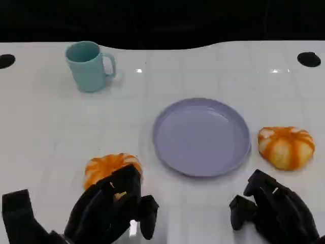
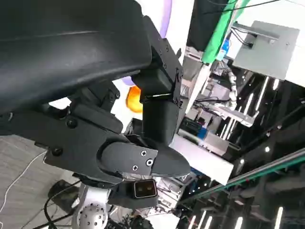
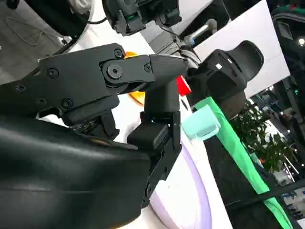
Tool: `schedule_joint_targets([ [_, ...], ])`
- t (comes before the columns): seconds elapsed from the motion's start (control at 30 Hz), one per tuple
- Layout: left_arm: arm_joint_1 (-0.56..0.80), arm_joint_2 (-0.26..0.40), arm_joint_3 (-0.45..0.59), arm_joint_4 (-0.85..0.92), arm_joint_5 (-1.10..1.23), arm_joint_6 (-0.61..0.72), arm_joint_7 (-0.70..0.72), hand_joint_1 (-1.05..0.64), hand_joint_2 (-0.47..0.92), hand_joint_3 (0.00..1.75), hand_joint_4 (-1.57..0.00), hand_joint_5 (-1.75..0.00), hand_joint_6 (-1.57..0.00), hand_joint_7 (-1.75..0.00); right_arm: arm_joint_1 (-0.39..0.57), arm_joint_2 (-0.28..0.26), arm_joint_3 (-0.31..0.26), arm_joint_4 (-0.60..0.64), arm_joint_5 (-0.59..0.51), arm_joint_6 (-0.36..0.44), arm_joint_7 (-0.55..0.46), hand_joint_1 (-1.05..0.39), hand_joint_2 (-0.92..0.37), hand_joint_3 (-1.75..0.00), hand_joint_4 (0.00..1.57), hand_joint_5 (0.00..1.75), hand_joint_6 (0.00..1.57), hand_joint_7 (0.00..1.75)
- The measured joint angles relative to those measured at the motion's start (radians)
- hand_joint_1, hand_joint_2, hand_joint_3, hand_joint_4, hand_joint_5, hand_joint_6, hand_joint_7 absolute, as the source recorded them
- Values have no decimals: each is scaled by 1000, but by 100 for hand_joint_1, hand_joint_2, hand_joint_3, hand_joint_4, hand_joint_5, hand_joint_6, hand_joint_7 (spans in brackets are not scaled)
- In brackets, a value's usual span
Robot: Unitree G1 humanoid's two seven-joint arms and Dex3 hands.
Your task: Grasp the bread from the table and place it into the plate.
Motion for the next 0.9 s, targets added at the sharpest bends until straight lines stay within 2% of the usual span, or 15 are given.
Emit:
schedule_joint_targets([
  [0.53,0,0,2,0,6,-4,0,-73,92,19,-94,-175,-71,-174,2,1,1,-2,-2,0,-1,-56,-92,-22,79,164,71,137],
  [0.63,0,0,9,0,6,-4,1,-71,92,20,-92,-175,-69,-173,2,1,1,-2,-4,-2,-1,-56,-92,-22,79,164,71,137],
  [0.73,0,0,12,0,22,-24,2,-72,92,24,-83,-175,-62,-167,2,1,1,-2,-4,-4,-1,-55,-92,-22,79,163,71,137],
  [0.77,0,0,12,-1,39,-45,7,-72,92,27,-73,-170,-59,-146,2,1,1,-2,-4,-5,-1,-55,-92,-22,79,164,71,137],
  [0.83,-2,6,12,-6,84,-100,24,-72,92,30,-67,-165,-59,-127,2,2,1,-2,-4,-7,-1,-55,-92,-22,79,164,71,137],
  [0.87,-5,14,12,-11,106,-129,30,-74,92,32,-63,-150,-55,-99,2,3,1,-2,-4,-9,-1,-56,-92,-23,80,165,71,138],
  [0.9,-9,26,11,-16,144,-169,37,-74,92,33,-61,-142,-55,-82,2,3,2,-2,-4,-10,-1,-56,-92,-23,79,166,71,138],
])
